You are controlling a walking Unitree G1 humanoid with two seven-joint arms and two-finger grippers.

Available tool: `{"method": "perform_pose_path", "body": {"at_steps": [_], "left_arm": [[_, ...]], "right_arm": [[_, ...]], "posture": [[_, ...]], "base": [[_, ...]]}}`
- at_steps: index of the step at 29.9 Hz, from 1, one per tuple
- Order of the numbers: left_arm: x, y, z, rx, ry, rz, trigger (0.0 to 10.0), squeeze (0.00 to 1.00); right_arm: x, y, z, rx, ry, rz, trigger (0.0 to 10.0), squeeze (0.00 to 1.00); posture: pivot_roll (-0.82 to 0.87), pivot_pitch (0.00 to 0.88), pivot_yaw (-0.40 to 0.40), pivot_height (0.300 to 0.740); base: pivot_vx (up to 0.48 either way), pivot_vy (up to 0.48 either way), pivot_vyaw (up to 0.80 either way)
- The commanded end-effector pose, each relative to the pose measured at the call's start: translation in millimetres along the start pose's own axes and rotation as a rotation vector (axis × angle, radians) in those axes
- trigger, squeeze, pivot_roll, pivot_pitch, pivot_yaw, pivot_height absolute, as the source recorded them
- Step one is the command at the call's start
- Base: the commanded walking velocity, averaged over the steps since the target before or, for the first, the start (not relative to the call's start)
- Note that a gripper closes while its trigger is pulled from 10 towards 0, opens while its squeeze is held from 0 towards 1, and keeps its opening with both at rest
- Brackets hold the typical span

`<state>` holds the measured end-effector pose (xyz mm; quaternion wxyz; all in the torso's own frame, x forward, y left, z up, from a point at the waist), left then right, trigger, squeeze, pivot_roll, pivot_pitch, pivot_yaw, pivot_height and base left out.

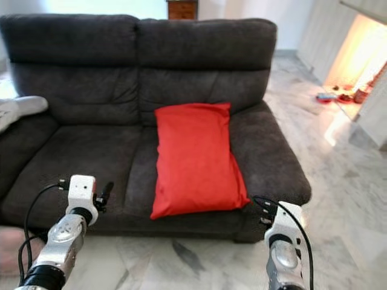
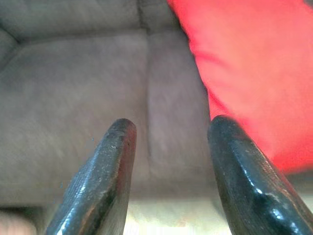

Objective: Move the pillow to the sofa from floor

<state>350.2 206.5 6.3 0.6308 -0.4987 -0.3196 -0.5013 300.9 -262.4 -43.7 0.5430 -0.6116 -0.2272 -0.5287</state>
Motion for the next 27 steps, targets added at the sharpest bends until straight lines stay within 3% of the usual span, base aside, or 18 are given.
{"method": "perform_pose_path", "body": {"at_steps": [1,3,4,7,10,14,21,27], "left_arm": [[-34,-9.7,-4.4,-0.012,-0.040,0.101,10.0,0.00],[-62,-22.3,-2.8,0.010,-0.076,0.180,10.0,0.00],[-62,-22.3,-2.8,0.010,-0.076,0.180,10.0,0.00],[-92,-38.1,0.4,0.034,-0.056,0.278,10.0,0.00],[-122,-57.2,2.4,0.049,-0.058,0.385,10.0,0.00],[-147,-76.3,4.1,0.072,-0.072,0.475,10.0,0.00],[-159,-85.8,-3.9,0.059,-0.082,0.524,10.0,0.00],[-159,-85.2,-12.1,0.029,-0.075,0.528,10.0,0.00]], "right_arm": [[-25,-7.1,-15.6,-0.055,-0.007,0.106,10.0,0.00],[-57,-18.4,-15.2,-0.056,0.013,0.224,10.0,0.00],[-57,-18.4,-15.2,-0.056,0.013,0.224,10.0,0.00],[-89,-33.2,-10.2,-0.033,-0.038,0.350,10.0,0.00],[-109,-44.5,-7.0,-0.016,-0.058,0.425,10.0,0.00],[-115,-48.7,-9.7,-0.028,-0.069,0.453,10.0,0.00],[-114,-48.4,-15.1,-0.027,-0.107,0.464,10.0,0.00],[-114,-49.1,-20.2,-0.039,-0.102,0.467,10.0,0.00]], "posture": [[0.13,0.000,-0.059,0.740],[0.14,0.000,-0.073,0.740],[0.14,0.000,-0.073,0.740],[0.14,0.000,-0.087,0.740],[0.15,0.000,-0.094,0.740],[0.15,0.000,-0.100,0.740],[0.13,0.000,-0.098,0.740],[0.12,0.000,-0.094,0.740]], "base": [[0.000,0.000,0.00],[0.000,0.000,0.00],[0.000,0.000,0.00],[0.000,0.000,0.00],[0.000,0.000,0.00],[0.000,0.000,0.00],[0.000,0.000,0.00],[0.000,0.000,0.00]]}}
Point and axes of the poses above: a point about 5 cm out from each wrist's last joint towards the gripper, its own y axis pointing out of the wrist towards the gripper, its own x axis along the axis of the wrist's last joint, z = x × y, the point moved 6 cm from there along y, pointing out of the wrist towards the gripper, and after that the axes turned 12 degrees about y, right-handed, at the moved point
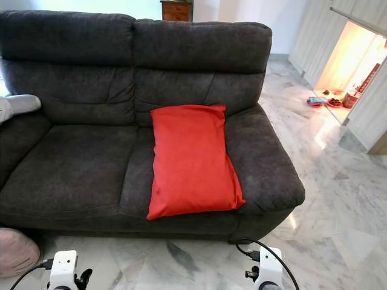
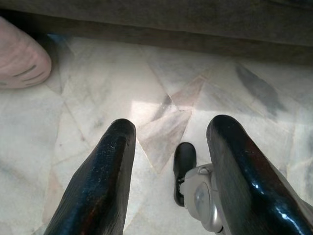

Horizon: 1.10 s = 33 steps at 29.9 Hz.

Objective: Move the pillow to the sofa from floor

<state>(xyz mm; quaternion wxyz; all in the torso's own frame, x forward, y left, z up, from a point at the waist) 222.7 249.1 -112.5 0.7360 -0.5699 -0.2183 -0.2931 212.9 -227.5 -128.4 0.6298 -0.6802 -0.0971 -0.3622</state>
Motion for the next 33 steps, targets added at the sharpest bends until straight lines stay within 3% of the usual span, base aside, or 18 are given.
{"method": "perform_pose_path", "body": {"at_steps": [1,21,29,33], "left_arm": [[-1,0.1,-5.0,-0.017,0.017,0.006,10.0,0.00],[4,3.1,-6.0,-0.068,0.127,0.021,10.0,0.00],[7,4.6,-10.0,-0.073,0.113,0.025,10.0,0.00],[-4,1.9,-12.9,-0.075,0.105,0.055,10.0,0.00]], "right_arm": [[1,0.1,-4.1,-0.008,0.002,-0.001,10.0,0.00],[-19,-5.4,-22.1,-0.076,0.048,0.034,10.0,0.00],[-29,-6.6,-12.1,-0.032,0.041,0.061,10.0,0.00],[-27,-5.5,-3.7,-0.006,0.044,0.060,10.0,0.00]], "posture": [[0.12,0.000,-0.092,0.740],[0.09,0.000,-0.027,0.740],[0.10,0.000,-0.042,0.740],[0.11,0.000,-0.050,0.740]], "base": [[0.000,0.000,0.00],[0.000,0.000,0.00],[0.000,0.000,0.00],[0.000,0.000,0.00]]}}
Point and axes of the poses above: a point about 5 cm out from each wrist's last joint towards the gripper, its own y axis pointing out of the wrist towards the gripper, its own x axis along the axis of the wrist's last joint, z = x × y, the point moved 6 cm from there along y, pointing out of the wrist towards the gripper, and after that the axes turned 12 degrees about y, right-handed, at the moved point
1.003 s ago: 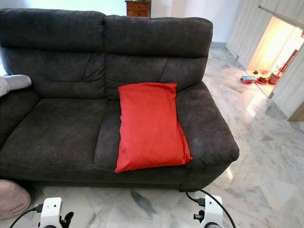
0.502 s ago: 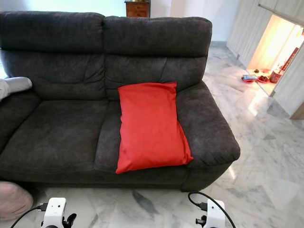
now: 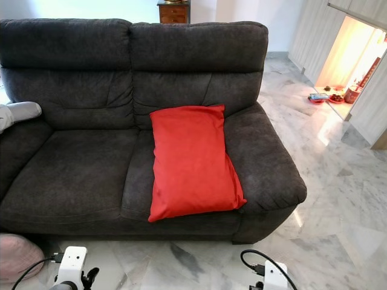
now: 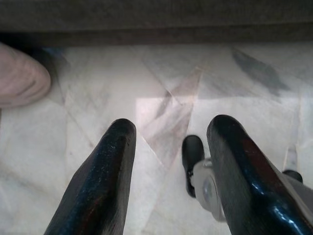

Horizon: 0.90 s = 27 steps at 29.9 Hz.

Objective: Move the pillow to the sofa from floor

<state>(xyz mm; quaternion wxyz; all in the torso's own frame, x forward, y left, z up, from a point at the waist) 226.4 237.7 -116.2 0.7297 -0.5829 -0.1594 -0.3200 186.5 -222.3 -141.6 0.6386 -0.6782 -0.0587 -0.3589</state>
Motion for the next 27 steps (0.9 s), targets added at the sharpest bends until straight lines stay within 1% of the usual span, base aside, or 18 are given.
{"method": "perform_pose_path", "body": {"at_steps": [1,9,14,19,22,27], "left_arm": [[-13,-2.5,-1.3,-0.003,-0.004,0.042,10.0,0.00],[-24,-5.5,0.3,0.001,-0.007,0.068,10.0,0.00],[-25,-5.6,-0.8,0.000,-0.005,0.073,10.0,0.00],[-23,-4.9,-4.0,-0.008,-0.002,0.071,10.0,0.00],[-23,-4.7,-4.8,-0.011,0.000,0.072,10.0,0.00],[-24,-5.0,-2.6,-0.010,0.003,0.075,10.0,0.00]], "right_arm": [[3,0.9,4.6,0.015,-0.004,-0.002,10.0,0.00],[6,1.8,11.8,0.035,-0.008,-0.005,10.0,0.00],[6,1.9,17.8,0.059,-0.026,-0.003,10.0,0.00],[4,1.7,20.4,0.065,-0.001,0.005,10.0,0.00],[3,1.7,22.0,0.069,-0.008,0.008,10.0,0.00],[2,1.5,26.2,0.082,-0.017,0.011,10.0,0.00]], "posture": [[0.11,0.000,-0.053,0.740],[0.12,0.000,-0.060,0.740],[0.13,0.000,-0.063,0.740],[0.13,0.000,-0.061,0.740],[0.13,0.000,-0.058,0.740],[0.14,0.000,-0.054,0.740]], "base": [[0.000,0.296,0.00],[0.000,0.340,0.00],[0.000,0.346,0.00],[0.000,0.346,0.00],[0.000,0.347,0.00],[0.000,0.345,0.00]]}}
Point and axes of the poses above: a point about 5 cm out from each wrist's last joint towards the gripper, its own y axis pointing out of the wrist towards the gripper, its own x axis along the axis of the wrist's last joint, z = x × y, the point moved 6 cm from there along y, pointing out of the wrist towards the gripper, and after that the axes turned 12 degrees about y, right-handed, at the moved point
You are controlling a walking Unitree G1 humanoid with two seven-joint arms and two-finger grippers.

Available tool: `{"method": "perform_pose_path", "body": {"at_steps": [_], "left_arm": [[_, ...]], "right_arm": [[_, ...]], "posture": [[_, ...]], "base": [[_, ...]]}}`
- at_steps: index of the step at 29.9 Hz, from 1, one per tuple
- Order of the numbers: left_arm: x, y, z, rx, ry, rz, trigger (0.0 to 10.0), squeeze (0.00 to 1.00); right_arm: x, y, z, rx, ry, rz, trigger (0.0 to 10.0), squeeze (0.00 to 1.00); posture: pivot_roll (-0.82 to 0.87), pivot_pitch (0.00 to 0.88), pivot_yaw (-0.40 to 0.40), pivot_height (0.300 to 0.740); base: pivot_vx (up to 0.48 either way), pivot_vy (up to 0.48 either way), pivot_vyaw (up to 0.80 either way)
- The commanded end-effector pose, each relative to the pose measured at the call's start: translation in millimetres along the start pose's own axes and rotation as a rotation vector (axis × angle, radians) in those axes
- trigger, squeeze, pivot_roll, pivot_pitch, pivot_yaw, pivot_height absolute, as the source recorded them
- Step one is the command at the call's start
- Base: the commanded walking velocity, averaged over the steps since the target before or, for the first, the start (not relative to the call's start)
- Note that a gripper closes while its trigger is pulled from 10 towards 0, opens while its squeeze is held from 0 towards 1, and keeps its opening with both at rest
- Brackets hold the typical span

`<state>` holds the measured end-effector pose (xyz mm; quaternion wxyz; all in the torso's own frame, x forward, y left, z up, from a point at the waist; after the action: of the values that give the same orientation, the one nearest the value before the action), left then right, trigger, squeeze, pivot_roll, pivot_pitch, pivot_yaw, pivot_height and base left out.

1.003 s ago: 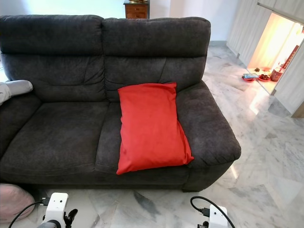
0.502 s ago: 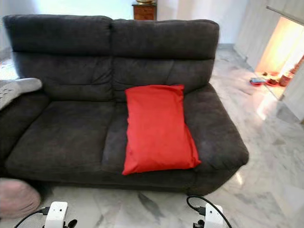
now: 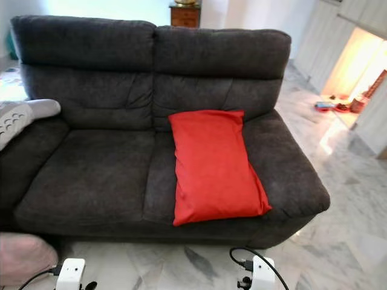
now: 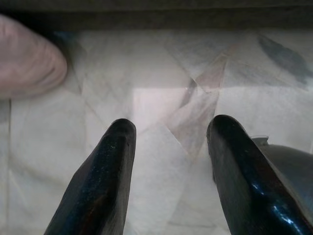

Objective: Move the pillow to the sofa from floor

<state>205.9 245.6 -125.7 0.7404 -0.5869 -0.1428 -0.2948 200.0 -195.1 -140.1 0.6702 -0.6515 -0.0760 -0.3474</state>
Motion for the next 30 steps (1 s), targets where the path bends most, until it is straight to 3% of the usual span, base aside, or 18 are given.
{"method": "perform_pose_path", "body": {"at_steps": [1,7,16,30], "left_arm": [[-1,0.3,-4.2,-0.013,0.009,0.012,10.0,0.00],[-1,0.4,-3.7,-0.014,0.012,0.012,10.0,0.00],[-1,0.5,-3.5,-0.016,0.007,0.012,10.0,0.00],[0,0.8,-3.3,-0.019,0.006,0.011,10.0,0.00]], "right_arm": [[2,0.0,-3.1,-0.005,-0.009,-0.002,10.0,0.00],[3,0.3,1.7,0.015,-0.004,-0.008,10.0,0.00],[1,0.3,5.0,0.028,-0.004,-0.001,10.0,0.00],[-2,0.1,9.1,0.043,-0.015,0.009,10.0,0.00]], "posture": [[0.14,0.000,-0.053,0.740],[0.14,0.000,-0.051,0.740],[0.14,0.000,-0.052,0.740],[0.14,0.000,-0.052,0.740]], "base": [[0.000,0.345,0.00],[0.000,0.345,0.49],[0.000,0.345,0.05],[0.000,0.333,0.80]]}}
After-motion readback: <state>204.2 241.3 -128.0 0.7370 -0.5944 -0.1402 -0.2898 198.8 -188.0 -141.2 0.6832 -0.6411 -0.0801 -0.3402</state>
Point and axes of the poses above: a point about 5 cm out from each wrist's last joint towards the gripper, its own y axis pointing out of the wrist towards the gripper, its own x axis along the axis of the wrist's last joint, z = x × y, the point moved 6 cm from there along y, pointing out of the wrist towards the gripper, and after that the axes turned 12 degrees about y, right-handed, at the moved point
